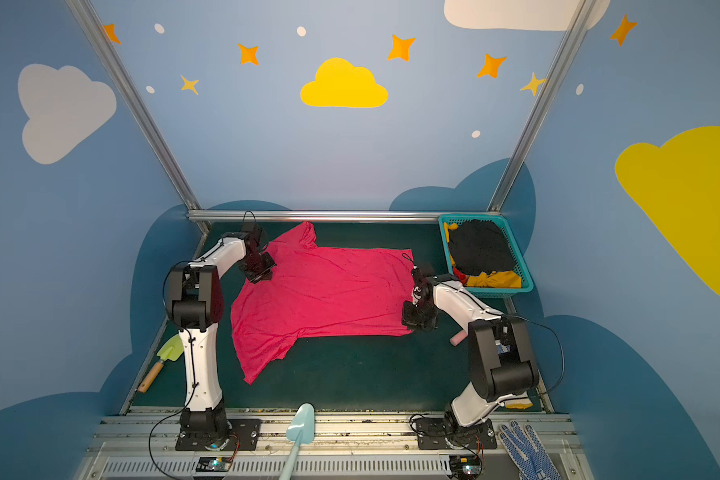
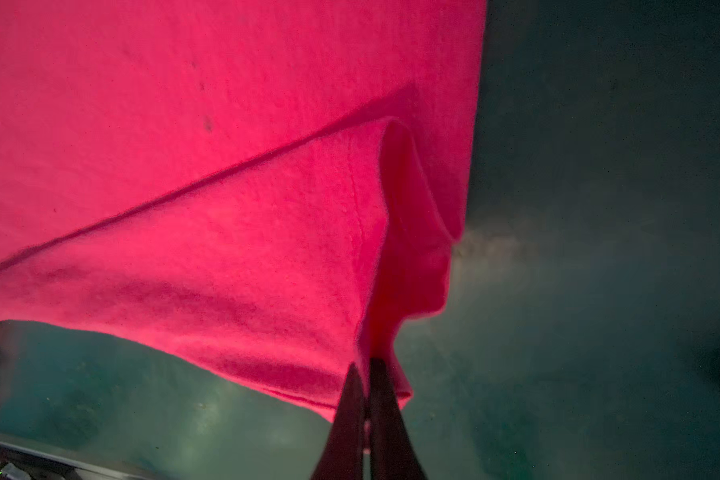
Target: Fold and stack the t-shirts
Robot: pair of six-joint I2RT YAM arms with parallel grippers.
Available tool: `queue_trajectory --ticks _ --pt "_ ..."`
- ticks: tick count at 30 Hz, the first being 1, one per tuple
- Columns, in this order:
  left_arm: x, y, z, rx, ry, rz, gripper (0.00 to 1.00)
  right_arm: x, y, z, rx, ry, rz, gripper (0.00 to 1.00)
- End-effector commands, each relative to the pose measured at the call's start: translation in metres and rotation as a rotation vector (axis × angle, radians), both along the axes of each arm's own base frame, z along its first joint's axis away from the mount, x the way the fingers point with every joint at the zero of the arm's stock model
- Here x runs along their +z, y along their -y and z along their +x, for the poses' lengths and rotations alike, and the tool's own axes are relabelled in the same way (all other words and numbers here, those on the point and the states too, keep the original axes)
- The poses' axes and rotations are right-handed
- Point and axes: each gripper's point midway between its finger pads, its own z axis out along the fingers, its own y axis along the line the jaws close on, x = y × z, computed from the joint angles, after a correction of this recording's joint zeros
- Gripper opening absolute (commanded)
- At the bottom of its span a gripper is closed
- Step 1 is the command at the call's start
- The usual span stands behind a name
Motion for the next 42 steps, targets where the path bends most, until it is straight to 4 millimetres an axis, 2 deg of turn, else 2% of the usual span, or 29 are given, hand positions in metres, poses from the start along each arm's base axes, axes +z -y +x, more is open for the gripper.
queue_trajectory --ticks 1,7,12,14,16,20,24,26,31,33,36,39,42 --pt "-0.038 -0.025 -0.022 0.048 -0.134 0.068 0.07 -0.001 0.011 -0.021 -0.029 -0.043 -0.044 0.0" --pt "-0.045 -0.033 -0.023 0.066 -0.176 0.083 0.07 -0.01 0.027 -0.044 -0.045 -0.094 -0.114 0.0" --pt "-0.044 -0.035 -0.021 0.073 -0.174 0.082 0.07 -0.017 0.034 -0.053 -0.06 -0.12 -0.151 0.0" --pt "-0.043 -0.035 -0.021 0.073 -0.173 0.082 0.07 -0.018 0.035 -0.054 -0.068 -0.125 -0.156 0.11" --pt "-0.04 -0.034 -0.021 0.071 -0.168 0.078 0.07 -0.018 0.036 -0.054 -0.071 -0.127 -0.167 0.3" --pt "-0.026 -0.029 -0.018 0.059 -0.139 0.059 0.13 -0.006 0.034 -0.049 -0.057 -0.107 -0.194 0.4" --pt "0.002 -0.022 -0.013 0.033 -0.081 0.058 0.25 0.024 0.032 -0.041 -0.028 -0.043 -0.265 0.51" --pt "0.02 -0.018 -0.011 0.021 -0.046 0.06 0.35 0.041 0.027 -0.036 -0.003 0.005 -0.29 0.57" --pt "0.07 -0.016 -0.014 -0.004 0.048 0.087 0.52 0.081 -0.002 -0.027 0.066 0.135 -0.258 0.67" --pt "0.085 -0.017 -0.017 -0.007 0.077 0.099 0.6 0.089 -0.012 -0.026 0.087 0.163 -0.244 0.69" --pt "0.103 -0.017 -0.023 -0.017 0.103 0.116 0.66 0.096 -0.034 -0.027 0.123 0.198 -0.197 0.69" --pt "0.114 -0.021 -0.037 -0.022 0.104 0.146 0.66 0.101 -0.081 -0.028 0.205 0.247 -0.063 0.58" --pt "0.117 -0.023 -0.062 -0.023 0.101 0.166 0.6 0.102 -0.144 -0.03 0.309 0.278 0.102 0.33"
